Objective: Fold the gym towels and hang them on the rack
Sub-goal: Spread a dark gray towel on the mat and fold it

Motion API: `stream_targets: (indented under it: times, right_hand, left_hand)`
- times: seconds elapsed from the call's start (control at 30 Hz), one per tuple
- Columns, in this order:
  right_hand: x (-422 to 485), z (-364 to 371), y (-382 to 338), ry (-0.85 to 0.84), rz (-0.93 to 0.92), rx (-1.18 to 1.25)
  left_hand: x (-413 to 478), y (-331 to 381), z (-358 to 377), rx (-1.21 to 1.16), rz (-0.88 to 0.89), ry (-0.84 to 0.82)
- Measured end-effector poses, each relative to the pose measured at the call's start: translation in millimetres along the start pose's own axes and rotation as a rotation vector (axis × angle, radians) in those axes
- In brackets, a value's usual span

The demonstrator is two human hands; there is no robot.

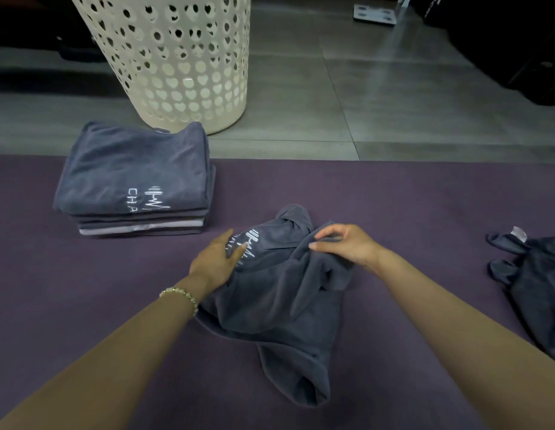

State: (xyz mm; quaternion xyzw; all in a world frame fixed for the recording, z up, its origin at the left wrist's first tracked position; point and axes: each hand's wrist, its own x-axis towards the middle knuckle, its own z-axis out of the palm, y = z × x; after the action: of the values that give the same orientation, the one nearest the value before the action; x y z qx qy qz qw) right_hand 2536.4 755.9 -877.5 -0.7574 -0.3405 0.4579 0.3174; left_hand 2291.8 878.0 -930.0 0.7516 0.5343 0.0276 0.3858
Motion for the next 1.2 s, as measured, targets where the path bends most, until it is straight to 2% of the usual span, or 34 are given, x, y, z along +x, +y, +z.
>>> stream_targets:
  times: [0.1, 0.17, 0.27, 0.37, 0.5, 0.57, 0.6, 0.67, 0.73, 0.8, 0.9, 0.93, 1.0, 1.07, 1.13, 1.2]
  right_hand:
    - [3.1, 1.7, 8.9, -0.041, 0.191, 0.473]
    - [5.9, 2.5, 17.3, -0.032, 0.218, 0.573]
    - [7.1, 7.2, 21.4, 0.098, 0.175, 0.438]
    - [6.1, 3.6, 19.6, 0.110, 0.119, 0.317]
    - [-8.8, -7.4, 10.9, -0.023, 0.066, 0.217]
    - [-18.1, -12.6, 3.8, 0.000, -0.011, 0.242]
    - [-22.3, -16.4, 0.0, 0.041, -0.067, 0.263]
    - [-29.5, -27.5, -5.3, 0.085, -0.197, 0.251]
    - [-37.6, -36.1, -10.6, 0.002, -0.280, 0.200]
    - [-39.4, -38.2, -8.9, -0.081, -0.259, 0.035]
    - [-32.1, -27.7, 11.8, -0.185, -0.116, -0.450]
    - [-30.7, -23.2, 20.7, -0.197, -0.054, -0.519]
    - [-30.7, -17.2, 36.2, -0.167, 0.030, -0.482]
    - [-37.5, -16.6, 40.9, -0.112, 0.057, -0.373]
    - [-42.3, -19.1, 39.9, -0.069, 0.058, -0.266]
    - [-45.6, -19.3, 36.0, -0.053, 0.033, -0.217]
  left_hand:
    - [6.5, 9.2, 5.1, -0.034, -0.020, -0.036]
    - [13.8, 10.2, 9.0, -0.080, -0.028, -0.047]
    - [24.6, 10.5, 14.8, -0.148, -0.050, -0.072]
    - [29.4, 16.7, 23.3, -0.223, -0.035, -0.117]
    - [17.1, 39.9, 27.1, -0.311, 0.142, -0.267]
    - [7.6, 55.7, 21.0, -0.395, 0.267, -0.258]
    - [3.1, 63.7, 16.3, -0.378, 0.339, -0.252]
    - [-10.0, 79.2, 7.2, -0.150, 0.467, -0.270]
    - [-27.7, 89.3, 5.9, 0.151, 0.589, -0.313]
    - [-45.1, 91.7, 13.5, 0.301, 0.659, -0.401]
    - [-56.0, 78.9, 30.2, 0.319, 0.563, -0.589]
    - [-54.3, 72.3, 33.1, 0.249, 0.498, -0.627]
    - [-46.7, 62.0, 34.3, 0.015, 0.396, -0.569]
    - [-35.3, 58.0, 30.2, -0.176, 0.321, -0.353]
    - [-25.6, 57.0, 27.2, -0.192, 0.272, -0.146]
    - [-22.3, 58.5, 29.5, -0.150, 0.286, -0.132]
